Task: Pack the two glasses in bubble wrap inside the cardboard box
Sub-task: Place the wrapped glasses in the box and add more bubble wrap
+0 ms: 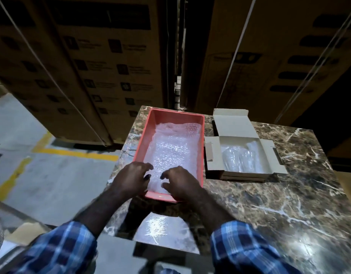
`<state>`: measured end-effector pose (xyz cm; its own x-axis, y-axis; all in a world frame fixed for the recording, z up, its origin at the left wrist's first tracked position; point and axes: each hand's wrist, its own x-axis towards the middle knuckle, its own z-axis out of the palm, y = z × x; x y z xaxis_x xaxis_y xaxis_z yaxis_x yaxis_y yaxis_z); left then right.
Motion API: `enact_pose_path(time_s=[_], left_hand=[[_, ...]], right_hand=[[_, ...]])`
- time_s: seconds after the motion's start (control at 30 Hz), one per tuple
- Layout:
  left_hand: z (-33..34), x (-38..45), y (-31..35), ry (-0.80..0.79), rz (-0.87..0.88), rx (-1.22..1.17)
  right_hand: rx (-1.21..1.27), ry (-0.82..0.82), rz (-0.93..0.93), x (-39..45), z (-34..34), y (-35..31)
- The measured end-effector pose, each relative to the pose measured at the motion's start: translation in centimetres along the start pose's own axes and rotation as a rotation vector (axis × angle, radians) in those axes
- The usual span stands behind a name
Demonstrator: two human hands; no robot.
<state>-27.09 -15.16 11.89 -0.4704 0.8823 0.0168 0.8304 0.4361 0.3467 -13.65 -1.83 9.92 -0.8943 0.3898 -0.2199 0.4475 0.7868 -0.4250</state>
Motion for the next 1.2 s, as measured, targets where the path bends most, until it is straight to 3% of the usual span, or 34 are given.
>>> enact_pose_path(time_s=[0.27, 0.4, 0.6, 0.77, 0.9, 1.1, 1.2], left_hand=[[1.9, 0.3, -1.2, -0.049, 0.090, -0.090], [2.2, 0.4, -1.6, -0.046, 0.119, -0.061], [1.8, 2.0, -0.7, -0.356, 0.111, 0.227], [1.9, 3.3, -0.7, -0.505, 0.139, 0.289], [1.4, 3.4, -0.3, -0.427, 0.166, 0.265], [0.2, 3.3, -0.7, -0.172, 0.167, 0.140], [0.1, 3.3, -1.0, -0.045, 0.210, 0.057]], right_hand=[[0.103, -0.292, 0.129, 3.2, 1.4, -1.3], [0.135, -0.259, 0.128, 3.3, 1.8, -1.2], [0.244, -0.259, 0.168, 3.0, 0.9, 0.0], [0.334, -0.163, 0.228, 2.6, 0.0, 0.8], [0.418, -0.042, 0.288, 2.1, -0.9, 0.9], [0.435, 0.054, 0.307, 2.0, -1.3, 1.3], [0.561, 0.086, 0.308, 1.7, -1.4, 1.0]])
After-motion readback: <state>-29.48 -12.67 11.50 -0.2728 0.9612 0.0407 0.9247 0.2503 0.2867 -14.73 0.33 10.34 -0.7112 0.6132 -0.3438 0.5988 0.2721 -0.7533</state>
